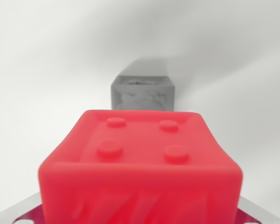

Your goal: Destack cube

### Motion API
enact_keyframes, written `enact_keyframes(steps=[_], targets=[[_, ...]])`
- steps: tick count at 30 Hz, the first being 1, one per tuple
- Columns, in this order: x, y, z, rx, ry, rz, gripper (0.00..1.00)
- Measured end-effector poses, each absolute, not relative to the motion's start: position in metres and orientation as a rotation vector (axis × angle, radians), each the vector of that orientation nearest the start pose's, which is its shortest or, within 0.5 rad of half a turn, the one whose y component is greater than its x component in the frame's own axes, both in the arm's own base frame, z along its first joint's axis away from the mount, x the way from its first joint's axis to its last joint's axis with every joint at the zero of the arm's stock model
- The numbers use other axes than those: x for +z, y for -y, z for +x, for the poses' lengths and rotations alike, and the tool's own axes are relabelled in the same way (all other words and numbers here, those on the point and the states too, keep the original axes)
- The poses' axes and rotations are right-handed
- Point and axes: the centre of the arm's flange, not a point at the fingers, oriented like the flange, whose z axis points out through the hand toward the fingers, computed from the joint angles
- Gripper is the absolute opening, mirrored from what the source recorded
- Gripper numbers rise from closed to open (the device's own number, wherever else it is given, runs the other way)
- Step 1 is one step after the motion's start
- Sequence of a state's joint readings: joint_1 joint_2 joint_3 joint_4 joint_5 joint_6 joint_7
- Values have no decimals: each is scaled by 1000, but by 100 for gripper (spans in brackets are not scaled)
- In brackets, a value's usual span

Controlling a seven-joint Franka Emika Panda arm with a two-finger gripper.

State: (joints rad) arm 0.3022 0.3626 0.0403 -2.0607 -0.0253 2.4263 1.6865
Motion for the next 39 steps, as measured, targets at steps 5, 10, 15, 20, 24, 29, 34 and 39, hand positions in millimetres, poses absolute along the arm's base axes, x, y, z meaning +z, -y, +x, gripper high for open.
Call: enact_keyframes(steps=[5, 10, 15, 20, 24, 29, 34, 39], targets=[[271, -198, 558, -6, -1935, -2474, 0], [287, -199, 558, -8, -1935, -2473, 0], [304, -199, 558, -9, -1935, -2472, 0], [305, -195, 557, -7, -1937, -2473, 0], [301, -187, 556, -1, -1945, -2473, 0], [301, -179, 554, -1, -1950, -2470, 0], [298, -170, 552, -1, -1954, -2467, 0], [296, -161, 550, -1, -1959, -2463, 0]])
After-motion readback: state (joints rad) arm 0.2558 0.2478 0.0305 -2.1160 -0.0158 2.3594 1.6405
